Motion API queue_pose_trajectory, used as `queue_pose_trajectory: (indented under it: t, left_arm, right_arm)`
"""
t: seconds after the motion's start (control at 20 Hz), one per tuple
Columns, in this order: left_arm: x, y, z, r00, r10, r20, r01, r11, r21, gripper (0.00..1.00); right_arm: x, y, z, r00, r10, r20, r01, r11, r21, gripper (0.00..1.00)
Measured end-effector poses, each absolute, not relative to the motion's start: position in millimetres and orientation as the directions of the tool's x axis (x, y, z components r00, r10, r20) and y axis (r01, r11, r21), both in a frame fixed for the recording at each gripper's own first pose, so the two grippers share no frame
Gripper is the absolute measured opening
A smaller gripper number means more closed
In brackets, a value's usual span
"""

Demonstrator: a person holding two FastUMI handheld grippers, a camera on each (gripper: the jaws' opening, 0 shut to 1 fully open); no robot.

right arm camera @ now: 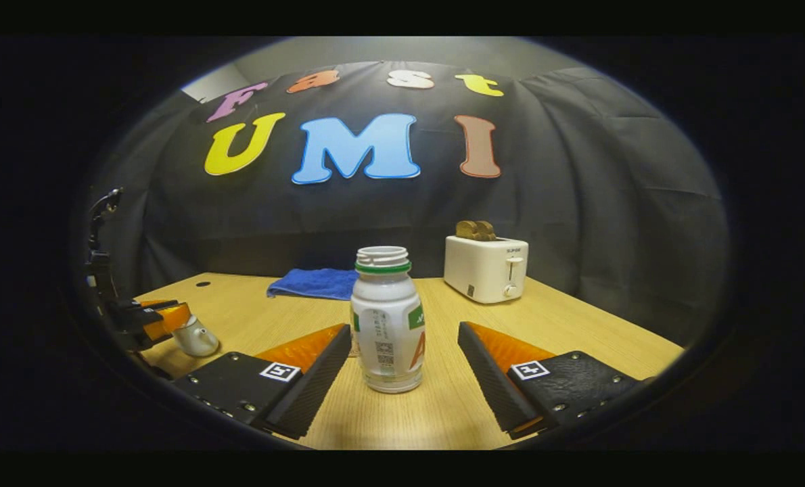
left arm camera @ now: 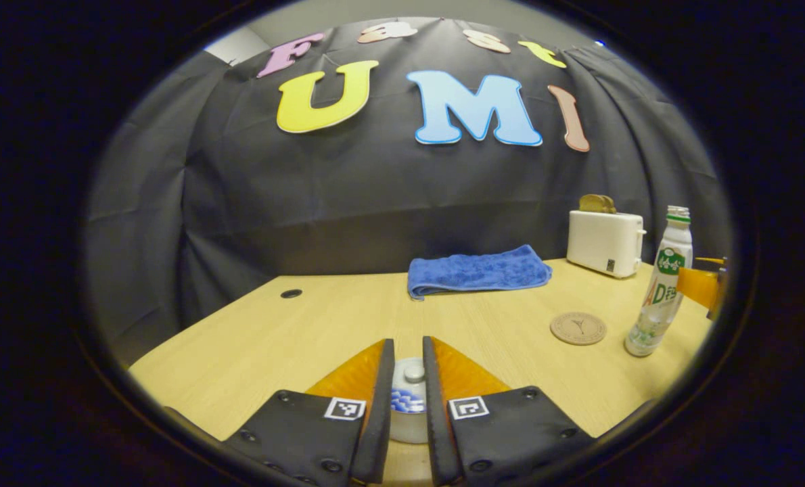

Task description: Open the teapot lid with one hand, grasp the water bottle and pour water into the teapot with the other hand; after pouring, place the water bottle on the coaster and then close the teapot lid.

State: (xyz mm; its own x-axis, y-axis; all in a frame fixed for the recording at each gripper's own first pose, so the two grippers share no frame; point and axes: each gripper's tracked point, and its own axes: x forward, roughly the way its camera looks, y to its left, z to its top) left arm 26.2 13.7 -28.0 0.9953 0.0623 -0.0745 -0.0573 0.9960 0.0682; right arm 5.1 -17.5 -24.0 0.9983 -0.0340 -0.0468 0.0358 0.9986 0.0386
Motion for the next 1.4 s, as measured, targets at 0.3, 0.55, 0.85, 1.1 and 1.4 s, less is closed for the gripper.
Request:
queue_pose_trajectory:
  t: [0.3,0.55,0.85,1.1,1.4]
  left_arm:
    - [27.4,7.6,-26.7,0.995,0.064,-0.078,-0.054,0.992,0.115,0.14]
    - [25.4,8.5,-22.8,0.997,0.054,-0.062,-0.050,0.996,0.076,0.05]
    - [15.9,11.9,4.4,0.999,0.037,0.000,-0.037,0.998,0.042,0.05]
    - [-7.7,32.9,36.8,0.997,0.056,0.058,-0.057,0.998,0.012,0.10]
    - [-31.3,60.9,51.7,0.991,0.095,0.089,-0.096,0.995,0.002,0.10]
  right_arm:
    - [5.8,-19.4,-28.0,0.998,-0.035,-0.055,0.038,0.998,0.051,0.98]
    - [5.5,-19.6,-30.7,0.998,-0.033,-0.059,0.035,0.998,0.043,0.98]
    - [6.1,-18.8,-36.2,0.997,-0.033,-0.072,0.036,0.999,0.036,0.98]
    - [8.1,-16.4,-43.1,0.995,-0.033,-0.090,0.035,0.999,0.029,0.98]
    - [20.4,-9.3,-53.8,0.993,-0.018,-0.120,0.021,0.999,0.025,0.98]
